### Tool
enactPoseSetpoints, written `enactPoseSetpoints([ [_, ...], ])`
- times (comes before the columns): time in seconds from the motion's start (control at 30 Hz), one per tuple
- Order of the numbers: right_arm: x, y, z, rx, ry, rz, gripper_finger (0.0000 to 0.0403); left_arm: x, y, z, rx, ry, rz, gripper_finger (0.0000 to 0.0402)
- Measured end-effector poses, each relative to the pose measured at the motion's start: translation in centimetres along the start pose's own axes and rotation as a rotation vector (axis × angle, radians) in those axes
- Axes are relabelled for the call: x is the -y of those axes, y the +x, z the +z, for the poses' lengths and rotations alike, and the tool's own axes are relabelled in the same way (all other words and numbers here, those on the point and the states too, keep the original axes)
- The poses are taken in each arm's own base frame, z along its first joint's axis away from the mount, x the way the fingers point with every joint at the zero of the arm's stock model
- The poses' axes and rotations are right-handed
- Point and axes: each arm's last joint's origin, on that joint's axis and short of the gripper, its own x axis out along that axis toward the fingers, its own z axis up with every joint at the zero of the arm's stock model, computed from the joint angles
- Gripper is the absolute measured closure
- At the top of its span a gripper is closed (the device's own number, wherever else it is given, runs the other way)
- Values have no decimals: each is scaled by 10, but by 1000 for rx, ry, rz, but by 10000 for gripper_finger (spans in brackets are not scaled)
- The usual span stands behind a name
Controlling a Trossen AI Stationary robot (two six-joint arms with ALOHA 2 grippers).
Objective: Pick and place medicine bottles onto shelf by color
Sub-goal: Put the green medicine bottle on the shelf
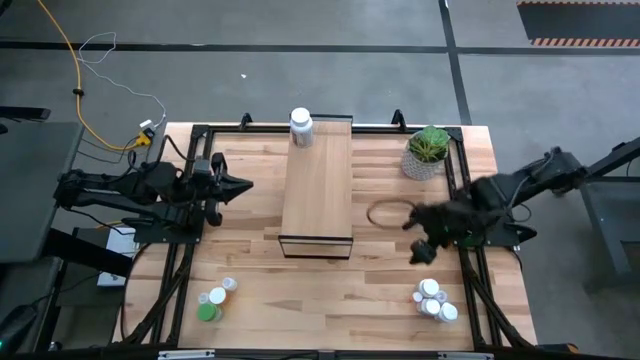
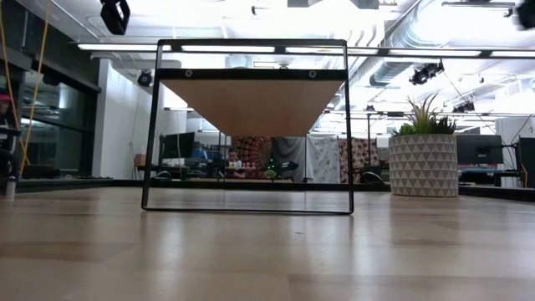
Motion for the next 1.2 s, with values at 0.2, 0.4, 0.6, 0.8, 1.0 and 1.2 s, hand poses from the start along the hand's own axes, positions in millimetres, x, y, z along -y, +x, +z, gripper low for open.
enactPoseSetpoints([
  [0.2,16,35,-37,-17,323,-132,29,0,0,0,0,-3,0,401],
  [0.4,37,66,-58,-19,575,-183,29,0,0,0,0,-2,0,401],
  [0.6,49,87,-58,-47,598,-158,29,0,0,0,3,-3,9,401],
  [0.8,50,93,-54,-29,607,-160,29,-1,0,0,11,-2,36,401],
  [1.0,46,100,-54,-48,606,-156,47,-2,0,0,15,0,51,401],
  [1.2,45,104,-54,-45,612,-164,120,-2,0,0,16,0,53,401],
])
